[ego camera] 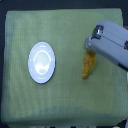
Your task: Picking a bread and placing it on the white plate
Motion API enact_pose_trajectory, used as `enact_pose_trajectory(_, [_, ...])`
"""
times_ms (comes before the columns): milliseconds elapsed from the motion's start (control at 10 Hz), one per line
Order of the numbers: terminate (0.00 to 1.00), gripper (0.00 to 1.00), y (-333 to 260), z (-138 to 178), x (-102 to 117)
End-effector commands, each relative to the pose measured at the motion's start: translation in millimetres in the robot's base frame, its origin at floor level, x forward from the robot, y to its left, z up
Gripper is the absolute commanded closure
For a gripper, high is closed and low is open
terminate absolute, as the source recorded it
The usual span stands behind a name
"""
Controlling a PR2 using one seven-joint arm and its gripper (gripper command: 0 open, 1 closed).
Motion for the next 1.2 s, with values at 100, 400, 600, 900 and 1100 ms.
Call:
enact_pose_trajectory(100, [0.00, 1.00, 11, 112, 25])
enact_pose_trajectory(400, [0.00, 1.00, 82, 134, 30])
enact_pose_trajectory(600, [0.00, 1.00, 138, 128, 28])
enact_pose_trajectory(900, [0.00, 1.00, 286, 124, 15])
enact_pose_trajectory(1100, [0.00, 1.00, 314, 114, 9])
